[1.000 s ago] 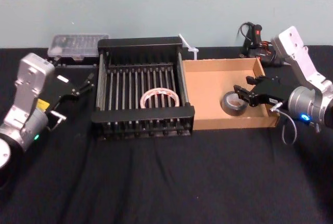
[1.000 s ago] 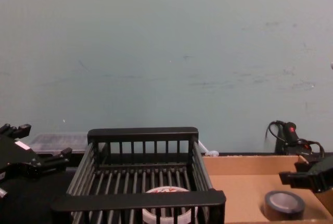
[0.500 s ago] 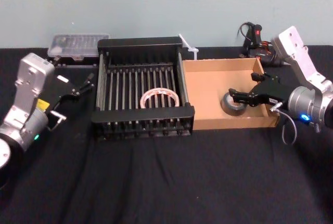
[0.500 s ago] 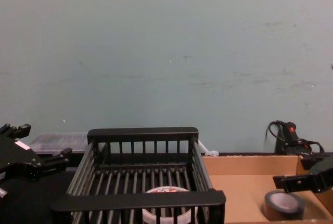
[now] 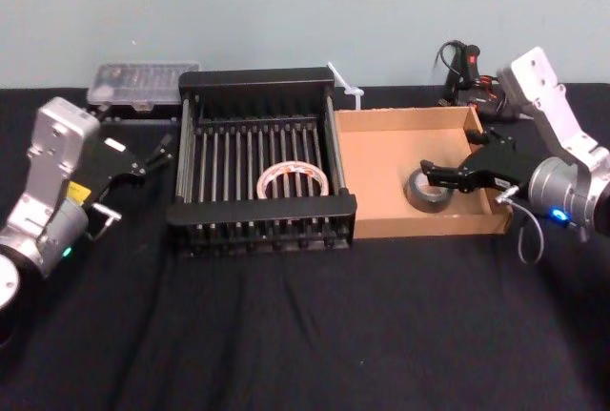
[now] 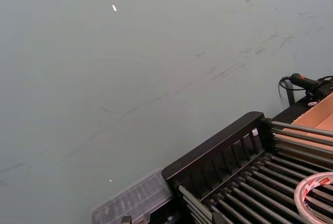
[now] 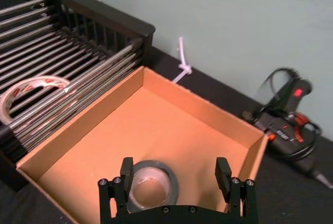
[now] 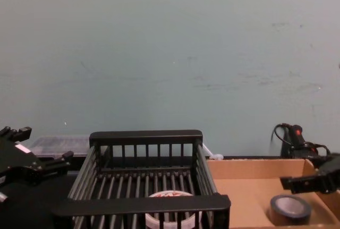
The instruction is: Pick up the white tape and place it into the black box , Pick up the silver tape and place it into the brown box.
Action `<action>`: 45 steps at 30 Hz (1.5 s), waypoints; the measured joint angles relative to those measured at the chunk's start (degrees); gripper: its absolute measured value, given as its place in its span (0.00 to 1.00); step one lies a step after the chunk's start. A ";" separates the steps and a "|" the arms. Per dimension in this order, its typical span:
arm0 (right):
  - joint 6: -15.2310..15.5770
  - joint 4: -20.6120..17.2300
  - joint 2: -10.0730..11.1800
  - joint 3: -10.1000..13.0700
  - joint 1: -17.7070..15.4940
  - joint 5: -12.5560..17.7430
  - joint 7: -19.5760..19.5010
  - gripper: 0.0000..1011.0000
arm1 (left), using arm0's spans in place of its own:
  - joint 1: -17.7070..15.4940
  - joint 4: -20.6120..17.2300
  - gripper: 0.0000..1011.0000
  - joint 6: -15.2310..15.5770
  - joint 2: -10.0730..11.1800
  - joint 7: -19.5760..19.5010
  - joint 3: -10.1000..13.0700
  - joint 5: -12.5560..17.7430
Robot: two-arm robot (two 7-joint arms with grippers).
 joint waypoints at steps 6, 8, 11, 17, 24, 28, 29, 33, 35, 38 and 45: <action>-2.42 -2.59 -0.63 1.46 -2.22 -2.73 -4.49 0.99 | 0.00 0.00 0.99 0.00 0.00 0.00 0.00 0.00; -4.15 -3.60 -0.98 1.98 -3.29 -4.19 -6.69 0.99 | 0.00 0.00 0.99 0.00 0.00 0.00 0.00 0.00; -7.08 -4.64 -1.46 2.41 -4.69 -6.66 -10.05 0.99 | 0.00 0.00 0.99 0.00 0.00 0.00 0.00 0.00; -12.58 -5.73 -2.49 2.71 -7.34 -12.41 -17.10 0.99 | 0.00 0.00 0.99 0.00 0.00 0.00 0.00 0.00; -15.57 -5.57 -3.47 2.09 -9.01 -18.16 -22.57 0.99 | 0.00 0.00 0.99 0.00 0.00 0.00 0.00 0.00; -16.66 -5.17 -4.06 1.79 -9.70 -20.62 -24.22 0.99 | 0.00 0.00 0.99 0.00 0.00 0.00 0.00 0.00; -16.80 -5.12 -4.15 1.79 -9.80 -20.85 -24.36 0.99 | 0.00 0.00 0.99 0.00 0.00 0.00 0.00 0.00; -17.21 -5.00 -4.74 2.38 -10.13 -21.55 -24.72 0.99 | 0.00 0.00 0.99 0.00 0.00 0.00 0.00 0.00; -17.12 -5.00 -5.00 2.80 -10.18 -21.54 -24.72 0.99 | 0.00 0.00 0.99 0.00 0.00 0.00 0.00 0.00; -16.96 -5.01 -5.14 3.04 -10.22 -21.52 -24.73 0.99 | 0.00 0.00 0.99 0.00 0.00 0.00 0.00 0.00; -16.96 -5.00 -5.03 2.85 -10.22 -21.52 -24.73 0.99 | 0.00 0.00 0.99 0.00 0.00 0.00 0.00 0.00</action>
